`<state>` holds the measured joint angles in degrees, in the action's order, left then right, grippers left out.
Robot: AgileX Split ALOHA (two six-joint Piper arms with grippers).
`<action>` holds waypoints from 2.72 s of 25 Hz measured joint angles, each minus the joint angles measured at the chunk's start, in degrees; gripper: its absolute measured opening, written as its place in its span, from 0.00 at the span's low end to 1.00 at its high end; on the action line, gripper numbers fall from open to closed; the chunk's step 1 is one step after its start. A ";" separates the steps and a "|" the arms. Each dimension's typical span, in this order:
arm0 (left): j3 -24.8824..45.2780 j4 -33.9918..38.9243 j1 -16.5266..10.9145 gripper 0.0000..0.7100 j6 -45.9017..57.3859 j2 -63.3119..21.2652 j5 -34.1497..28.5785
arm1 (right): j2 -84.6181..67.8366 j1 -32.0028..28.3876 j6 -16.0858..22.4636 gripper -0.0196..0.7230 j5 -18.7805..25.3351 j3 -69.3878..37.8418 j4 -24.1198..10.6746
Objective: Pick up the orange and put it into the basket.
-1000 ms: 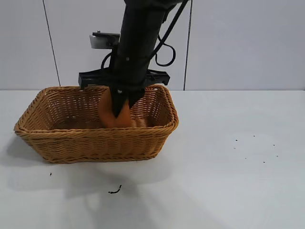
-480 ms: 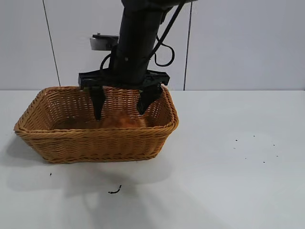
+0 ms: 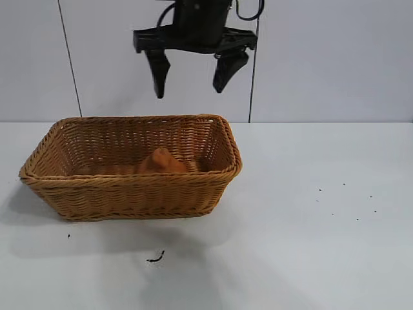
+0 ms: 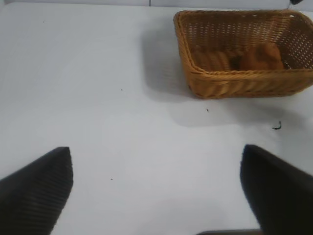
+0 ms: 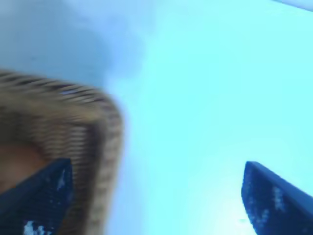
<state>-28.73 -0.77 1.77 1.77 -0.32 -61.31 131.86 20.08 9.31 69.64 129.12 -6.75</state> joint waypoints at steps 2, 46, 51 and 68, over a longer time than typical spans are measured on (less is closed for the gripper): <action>0.00 0.00 0.00 0.94 0.00 0.00 0.00 | 0.00 -3.48 0.00 0.89 0.00 0.00 -0.13; 0.00 0.00 0.00 0.94 0.00 0.00 0.00 | -73.47 -19.17 -5.94 0.89 -6.68 -91.59 6.75; 0.00 0.00 0.00 0.94 0.00 0.00 0.00 | -91.55 -19.17 -7.81 0.89 -10.91 -100.17 6.75; 0.00 0.00 0.00 0.94 0.00 0.00 0.00 | -132.01 -19.17 -8.39 0.89 -11.28 -100.96 6.75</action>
<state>-28.73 -0.77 1.77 1.77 -0.32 -61.31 -0.15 0.91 0.92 58.37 28.16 0.00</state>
